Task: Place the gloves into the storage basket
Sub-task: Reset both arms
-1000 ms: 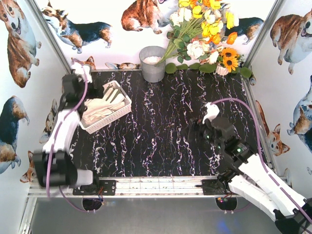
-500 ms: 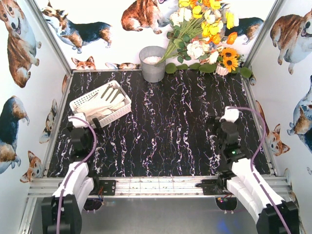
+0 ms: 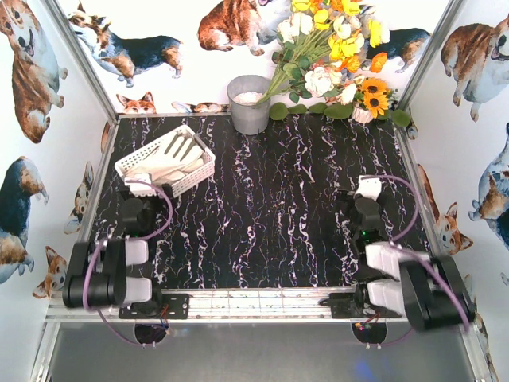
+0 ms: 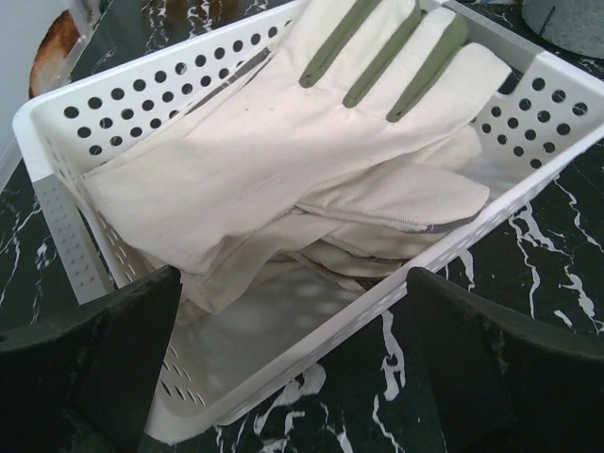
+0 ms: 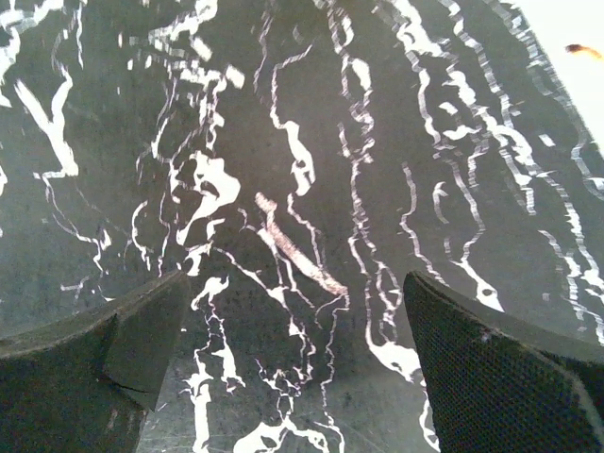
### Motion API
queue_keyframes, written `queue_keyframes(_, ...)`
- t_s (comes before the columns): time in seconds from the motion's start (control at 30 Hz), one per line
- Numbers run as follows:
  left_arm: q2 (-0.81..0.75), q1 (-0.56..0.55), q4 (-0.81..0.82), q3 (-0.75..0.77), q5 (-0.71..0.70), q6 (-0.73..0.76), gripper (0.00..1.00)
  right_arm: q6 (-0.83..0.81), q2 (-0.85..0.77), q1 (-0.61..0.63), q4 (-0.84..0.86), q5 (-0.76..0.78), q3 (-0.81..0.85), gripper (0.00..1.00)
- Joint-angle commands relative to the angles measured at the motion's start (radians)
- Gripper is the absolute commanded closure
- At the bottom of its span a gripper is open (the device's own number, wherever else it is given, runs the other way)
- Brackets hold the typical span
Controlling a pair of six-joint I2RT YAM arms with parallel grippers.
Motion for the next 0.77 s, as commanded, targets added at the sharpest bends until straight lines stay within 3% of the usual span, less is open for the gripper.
queue_keyframes(0.0, 0.140, -0.014, 0.151, 0.054, 0.040, 0.057, 0.00, -0.056, 0.207, -0.022, 0.250, -0.117, 0.071, 0.00)
queue_keyframes(0.07, 0.235, -0.029, 0.191, 0.087, 0.024, 0.067, 0.00, -0.097, 0.362, -0.027, 0.392, -0.178, 0.099, 0.00)
queue_keyframes(0.13, 0.227, -0.048, 0.028, 0.152, -0.035, 0.081, 0.00, -0.052, 0.273, -0.075, 0.138, -0.256, 0.169, 0.00)
queue_keyframes(0.17, 0.244, -0.077, 0.059, 0.153, -0.105, 0.089, 0.00, -0.043, 0.284, -0.089, 0.093, -0.280, 0.183, 0.00)
queue_keyframes(0.2, 0.242, -0.092, 0.042, 0.155, -0.155, 0.080, 0.00, -0.045, 0.326, -0.094, 0.231, -0.292, 0.161, 0.00)
queue_keyframes(0.23, 0.231, -0.094, 0.001, 0.167, -0.190, 0.063, 0.00, -0.047, 0.337, -0.097, 0.261, -0.290, 0.140, 0.00)
queue_keyframes(0.3, 0.243, -0.101, 0.044, 0.159, -0.216, 0.070, 0.00, -0.037, 0.291, -0.096, 0.147, -0.287, 0.160, 0.00)
queue_keyframes(0.4, 0.238, -0.105, 0.040, 0.157, -0.220, 0.069, 0.00, -0.043, 0.301, -0.096, 0.151, -0.285, 0.169, 0.00)
queue_keyframes(0.47, 0.238, -0.106, 0.043, 0.154, -0.220, 0.069, 0.00, -0.047, 0.329, -0.098, 0.266, -0.287, 0.138, 0.00)
queue_keyframes(0.57, 0.237, -0.106, 0.043, 0.156, -0.220, 0.070, 0.00, -0.050, 0.318, -0.099, 0.197, -0.313, 0.159, 0.00)
queue_keyframes(0.73, 0.239, -0.105, 0.044, 0.156, -0.220, 0.069, 0.00, -0.050, 0.324, -0.101, 0.221, -0.315, 0.151, 0.00)
